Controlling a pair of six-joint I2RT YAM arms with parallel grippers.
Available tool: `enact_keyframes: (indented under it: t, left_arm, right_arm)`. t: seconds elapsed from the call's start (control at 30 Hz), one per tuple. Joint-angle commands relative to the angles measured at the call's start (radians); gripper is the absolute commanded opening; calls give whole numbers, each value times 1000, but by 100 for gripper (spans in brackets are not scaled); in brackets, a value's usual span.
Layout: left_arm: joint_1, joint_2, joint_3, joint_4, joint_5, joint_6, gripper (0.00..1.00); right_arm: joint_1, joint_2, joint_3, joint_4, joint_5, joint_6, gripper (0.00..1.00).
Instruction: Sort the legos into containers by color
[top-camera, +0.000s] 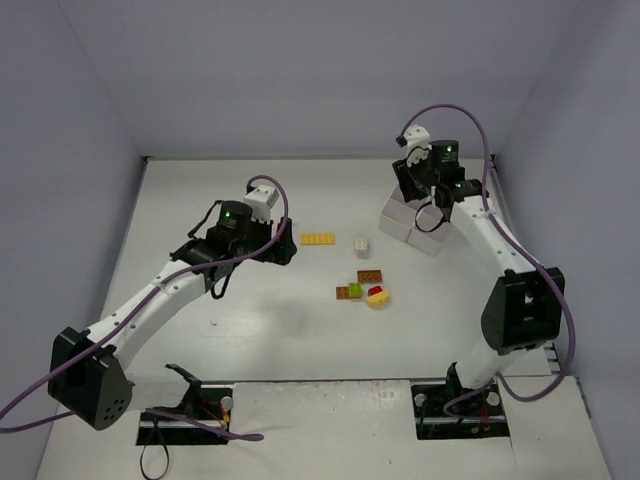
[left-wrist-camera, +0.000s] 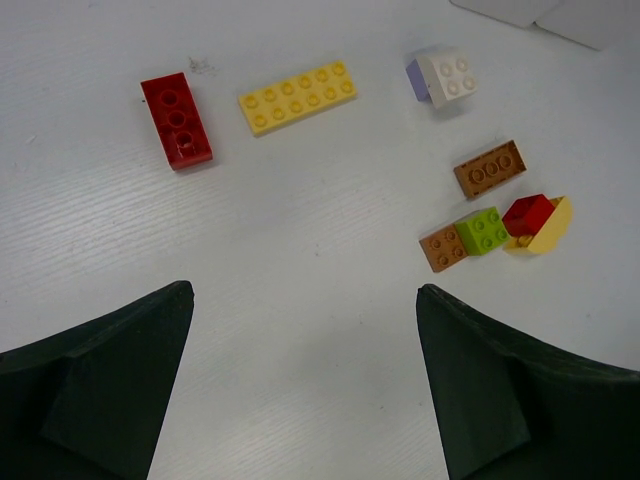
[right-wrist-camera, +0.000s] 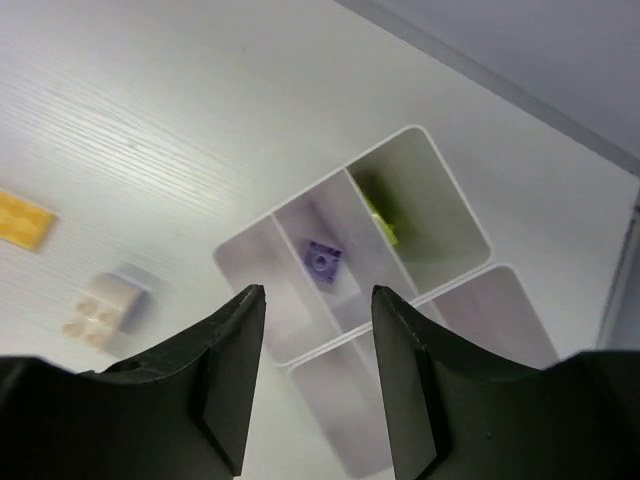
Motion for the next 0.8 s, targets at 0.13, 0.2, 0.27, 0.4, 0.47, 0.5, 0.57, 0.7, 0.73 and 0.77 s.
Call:
enact_keyframes:
  t: [0.13, 0.2, 0.27, 0.4, 0.47, 0.5, 0.57, 0.7, 0.73, 0.77]
  left_arm:
    - [1, 3, 30, -25, -66, -88, 86]
    - [4, -1, 21, -25, -79, -99, 86]
    - [4, 2, 21, -33, -95, -114, 86]
    - [12, 8, 21, -56, -109, -142, 86]
    - [14, 9, 18, -57, -102, -148, 86]
    - [15, 8, 15, -59, -101, -148, 86]
    - [15, 8, 14, -63, -98, -149, 86]
    - [17, 3, 7, -79, -95, -148, 86]
    - [17, 2, 6, -82, -95, -146, 86]
    - [17, 3, 4, -86, -95, -146, 86]
  right_arm:
    - [183, -174, -137, 56, 79, 482, 50]
    - [239, -168, -169, 42, 73, 600, 53]
    - [273, -145, -186, 22, 88, 653, 53]
    - [333, -105, -227, 22, 148, 736, 54]
    - [347, -75, -231, 22, 185, 779, 54]
    - [347, -65, -231, 22, 188, 794, 53]
    - [347, -32, -223, 22, 240, 828, 53]
    - [347, 53, -195, 19, 269, 843, 53]
    - [347, 65, -185, 21, 274, 842, 53]
    - [347, 79, -178, 19, 277, 845, 53]
